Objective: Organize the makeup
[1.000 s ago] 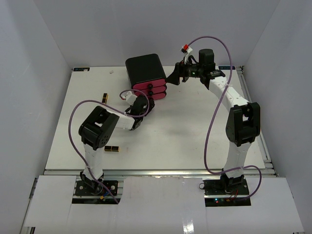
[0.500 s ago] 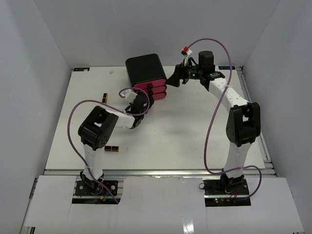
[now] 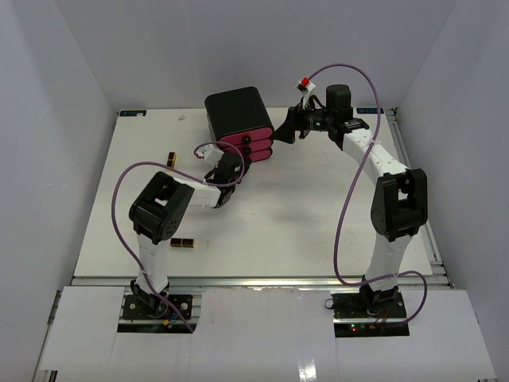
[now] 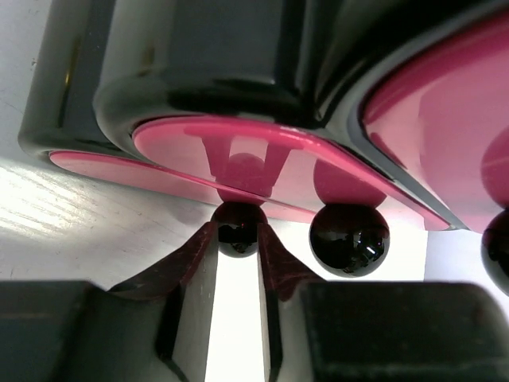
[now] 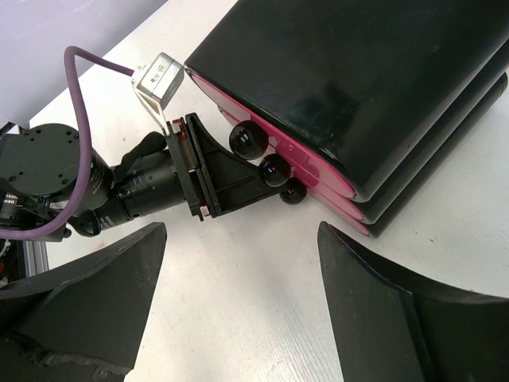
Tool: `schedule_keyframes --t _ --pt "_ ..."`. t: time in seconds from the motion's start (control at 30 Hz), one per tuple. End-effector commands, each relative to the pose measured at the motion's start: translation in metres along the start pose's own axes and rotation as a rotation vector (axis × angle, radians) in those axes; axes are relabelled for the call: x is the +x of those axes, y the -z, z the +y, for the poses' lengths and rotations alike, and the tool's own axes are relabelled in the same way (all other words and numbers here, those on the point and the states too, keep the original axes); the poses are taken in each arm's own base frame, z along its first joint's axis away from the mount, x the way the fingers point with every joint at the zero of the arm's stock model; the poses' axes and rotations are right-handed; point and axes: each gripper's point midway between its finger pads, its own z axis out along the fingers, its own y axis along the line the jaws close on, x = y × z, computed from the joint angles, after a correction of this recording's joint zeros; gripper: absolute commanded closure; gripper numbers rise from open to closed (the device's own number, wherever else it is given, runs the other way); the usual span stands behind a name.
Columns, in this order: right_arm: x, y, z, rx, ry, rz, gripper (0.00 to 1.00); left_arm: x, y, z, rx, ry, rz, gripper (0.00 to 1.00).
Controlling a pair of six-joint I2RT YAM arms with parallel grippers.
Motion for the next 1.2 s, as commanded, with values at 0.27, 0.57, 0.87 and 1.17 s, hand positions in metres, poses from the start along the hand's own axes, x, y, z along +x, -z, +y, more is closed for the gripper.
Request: schedule_keyframes --t 0.27,0.57,0.87,1.17 --pt "-0.011 0.020 0.014 0.002 0.064 -0.038 0.17 0.016 0.063 -0.005 0.067 0.008 0.113 0.74" --pt "0.042 0.023 0.029 -0.062 -0.034 0.037 0.16 -0.011 0.115 -0.005 0.094 -0.135 0.095 0.41" --pt "0.095 -0.009 0.027 0.034 -0.458 0.044 0.16 -0.062 0.193 -0.002 0.153 -0.366 0.061 0.08" --pt "0.130 -0.056 0.020 0.107 -0.748 -0.151 0.13 -0.105 0.257 0.007 0.134 -0.332 0.015 0.03"
